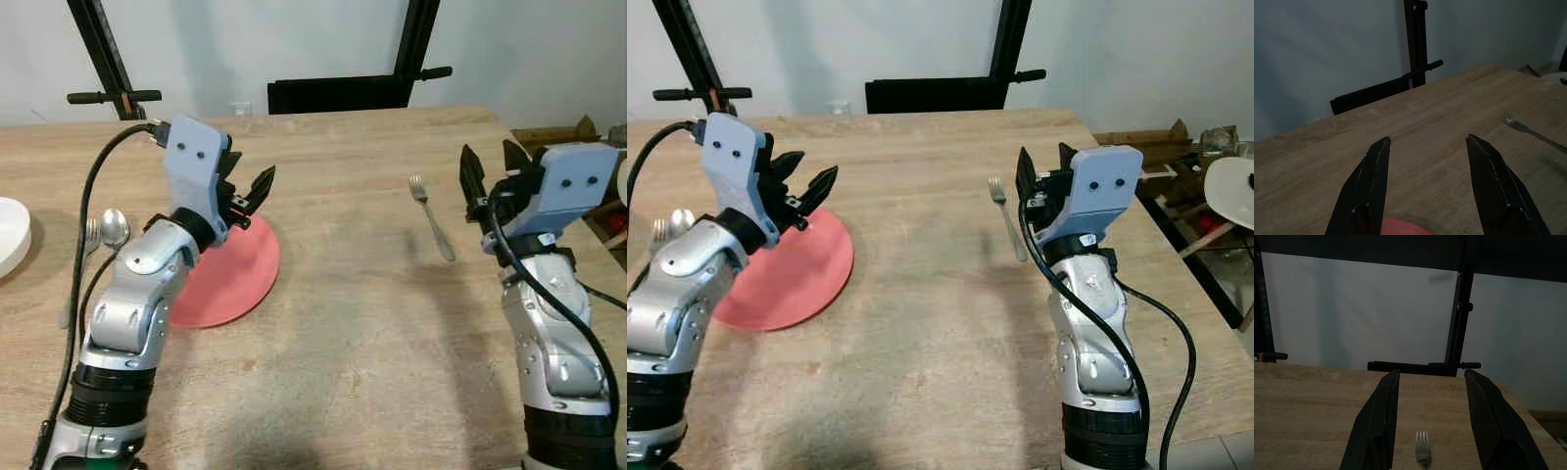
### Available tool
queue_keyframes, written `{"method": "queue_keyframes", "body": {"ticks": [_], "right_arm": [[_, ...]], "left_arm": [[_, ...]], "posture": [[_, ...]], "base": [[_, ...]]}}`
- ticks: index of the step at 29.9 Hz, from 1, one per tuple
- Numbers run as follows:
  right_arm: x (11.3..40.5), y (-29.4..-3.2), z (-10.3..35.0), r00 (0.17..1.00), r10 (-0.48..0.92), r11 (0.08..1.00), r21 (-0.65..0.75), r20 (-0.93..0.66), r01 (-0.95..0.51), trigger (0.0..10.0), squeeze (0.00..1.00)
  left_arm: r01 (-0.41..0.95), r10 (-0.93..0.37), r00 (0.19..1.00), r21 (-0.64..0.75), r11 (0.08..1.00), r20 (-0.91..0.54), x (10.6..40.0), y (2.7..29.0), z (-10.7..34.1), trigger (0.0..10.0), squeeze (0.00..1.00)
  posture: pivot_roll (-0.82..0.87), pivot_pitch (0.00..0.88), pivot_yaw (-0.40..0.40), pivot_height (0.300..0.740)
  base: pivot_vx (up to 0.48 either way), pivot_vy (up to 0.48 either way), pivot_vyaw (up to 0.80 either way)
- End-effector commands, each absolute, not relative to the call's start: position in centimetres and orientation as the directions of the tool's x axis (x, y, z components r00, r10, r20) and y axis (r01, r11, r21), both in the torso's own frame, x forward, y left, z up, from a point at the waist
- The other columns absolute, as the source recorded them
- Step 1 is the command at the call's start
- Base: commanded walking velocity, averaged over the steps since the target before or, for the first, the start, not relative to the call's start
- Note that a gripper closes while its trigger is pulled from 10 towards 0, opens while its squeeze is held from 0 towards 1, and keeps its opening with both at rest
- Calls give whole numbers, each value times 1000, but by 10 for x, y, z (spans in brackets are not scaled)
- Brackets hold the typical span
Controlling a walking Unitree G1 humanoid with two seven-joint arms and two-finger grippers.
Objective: Setting the table
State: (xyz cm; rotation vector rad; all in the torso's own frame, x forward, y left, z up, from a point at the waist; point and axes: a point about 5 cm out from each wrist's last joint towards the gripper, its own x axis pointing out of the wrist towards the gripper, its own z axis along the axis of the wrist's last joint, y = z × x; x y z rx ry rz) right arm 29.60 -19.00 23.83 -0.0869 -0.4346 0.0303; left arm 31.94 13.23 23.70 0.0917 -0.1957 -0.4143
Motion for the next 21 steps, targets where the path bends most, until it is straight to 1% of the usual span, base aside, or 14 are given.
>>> {"method": "queue_keyframes", "body": {"ticks": [1, 14, 21], "right_arm": [[297, -190, 236, 908, 40, 997, -74, 417, -10, 10000, 0], [300, -195, 231, 915, 25, 997, -72, 402, 5, 10000, 0], [300, -196, 232, 916, 20, 997, -76, 401, 11, 10000, 0]], "left_arm": [[388, -405, 900, 129, 913, 161, 321, 131, 235, 10000, 0], [401, -417, 892, 119, 908, 174, 321, 128, 240, 10000, 0], [403, -417, 892, 114, 908, 175, 321, 128, 239, 10000, 0]], "posture": [[-158, 0, 60, 740], [-149, 0, 54, 740], [-162, 0, 50, 740]], "base": [[0, 0, 0], [0, 0, 0], [-279, 0, 0]]}}
